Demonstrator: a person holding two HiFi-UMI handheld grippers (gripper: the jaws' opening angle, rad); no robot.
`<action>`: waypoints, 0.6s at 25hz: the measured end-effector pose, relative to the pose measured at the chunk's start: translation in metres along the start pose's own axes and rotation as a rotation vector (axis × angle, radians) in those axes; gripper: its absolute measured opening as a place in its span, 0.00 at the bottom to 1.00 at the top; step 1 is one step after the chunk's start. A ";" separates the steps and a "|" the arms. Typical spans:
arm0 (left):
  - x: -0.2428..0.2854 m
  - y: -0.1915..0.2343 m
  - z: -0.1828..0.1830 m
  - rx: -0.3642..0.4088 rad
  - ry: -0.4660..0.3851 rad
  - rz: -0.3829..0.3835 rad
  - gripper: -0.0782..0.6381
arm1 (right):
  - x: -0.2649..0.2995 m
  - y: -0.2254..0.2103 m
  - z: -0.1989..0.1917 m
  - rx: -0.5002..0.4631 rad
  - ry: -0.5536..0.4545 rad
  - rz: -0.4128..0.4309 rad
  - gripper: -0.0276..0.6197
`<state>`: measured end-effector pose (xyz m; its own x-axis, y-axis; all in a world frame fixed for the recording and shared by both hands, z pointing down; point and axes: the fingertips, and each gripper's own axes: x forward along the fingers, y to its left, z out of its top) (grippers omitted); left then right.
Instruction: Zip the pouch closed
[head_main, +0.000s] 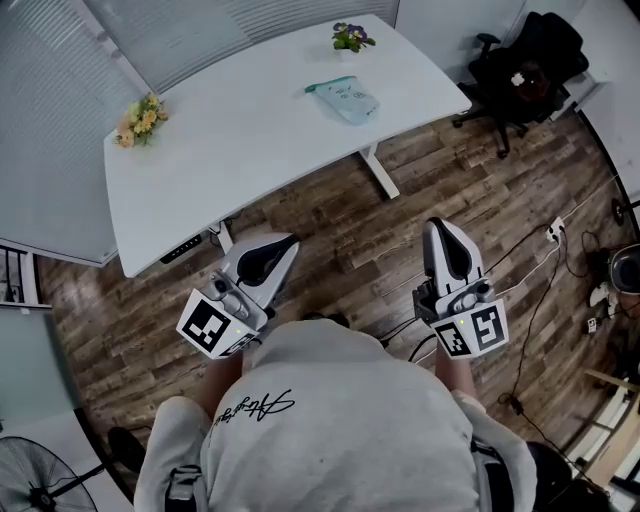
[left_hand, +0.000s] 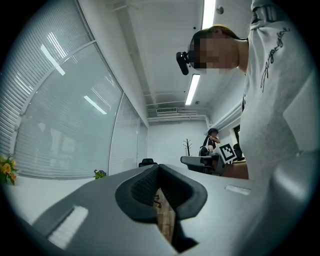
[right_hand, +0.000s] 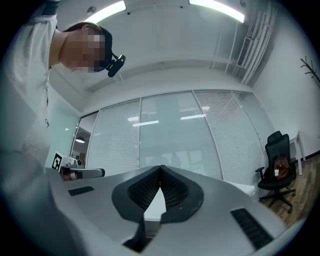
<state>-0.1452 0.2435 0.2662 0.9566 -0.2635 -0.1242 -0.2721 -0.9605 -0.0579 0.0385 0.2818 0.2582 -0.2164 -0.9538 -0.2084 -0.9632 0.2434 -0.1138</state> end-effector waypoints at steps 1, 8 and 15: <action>0.001 0.000 0.000 0.002 -0.003 -0.001 0.11 | 0.001 -0.002 -0.001 -0.003 0.002 -0.001 0.04; 0.004 0.005 -0.004 0.001 0.006 0.006 0.11 | 0.008 -0.003 -0.005 -0.003 0.011 0.008 0.04; 0.011 0.008 -0.005 0.011 0.000 0.028 0.11 | 0.006 -0.014 -0.008 0.004 0.026 0.009 0.04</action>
<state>-0.1359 0.2320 0.2694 0.9485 -0.2904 -0.1263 -0.3001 -0.9516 -0.0657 0.0494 0.2715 0.2668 -0.2293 -0.9558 -0.1840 -0.9605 0.2528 -0.1164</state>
